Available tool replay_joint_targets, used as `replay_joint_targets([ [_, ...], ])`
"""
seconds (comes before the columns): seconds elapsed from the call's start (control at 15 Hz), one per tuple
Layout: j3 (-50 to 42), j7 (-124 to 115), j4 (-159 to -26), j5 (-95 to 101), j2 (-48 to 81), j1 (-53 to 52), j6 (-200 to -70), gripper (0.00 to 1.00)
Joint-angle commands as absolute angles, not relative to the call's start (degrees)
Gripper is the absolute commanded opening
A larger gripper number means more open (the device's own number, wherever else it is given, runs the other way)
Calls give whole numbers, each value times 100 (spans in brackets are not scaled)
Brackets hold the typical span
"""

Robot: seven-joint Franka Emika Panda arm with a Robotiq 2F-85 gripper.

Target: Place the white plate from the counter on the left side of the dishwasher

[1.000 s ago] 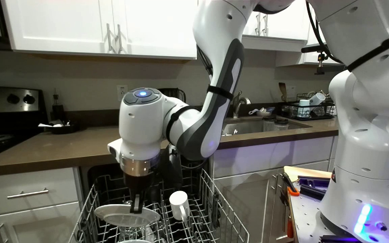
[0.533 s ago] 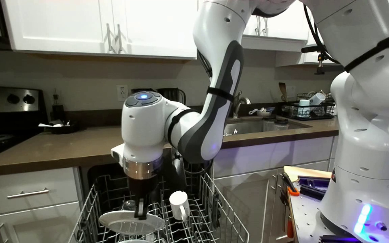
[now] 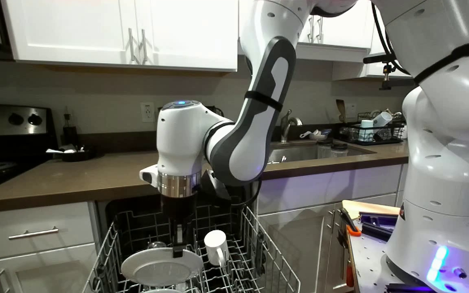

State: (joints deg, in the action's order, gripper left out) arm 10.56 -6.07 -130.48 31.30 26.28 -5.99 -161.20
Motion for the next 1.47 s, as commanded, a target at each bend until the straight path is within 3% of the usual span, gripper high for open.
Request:
replay_joint_targets([
  [0.0, 1207, 855, -13072, 2264, 2441, -295, -16319, 5],
  [0.53, 2196, 3086, -12417, 522, 2966, 784, -16061, 5],
  [1.4, 2083, 3169, -11725, 99, 3367, 613, -14776, 5],
])
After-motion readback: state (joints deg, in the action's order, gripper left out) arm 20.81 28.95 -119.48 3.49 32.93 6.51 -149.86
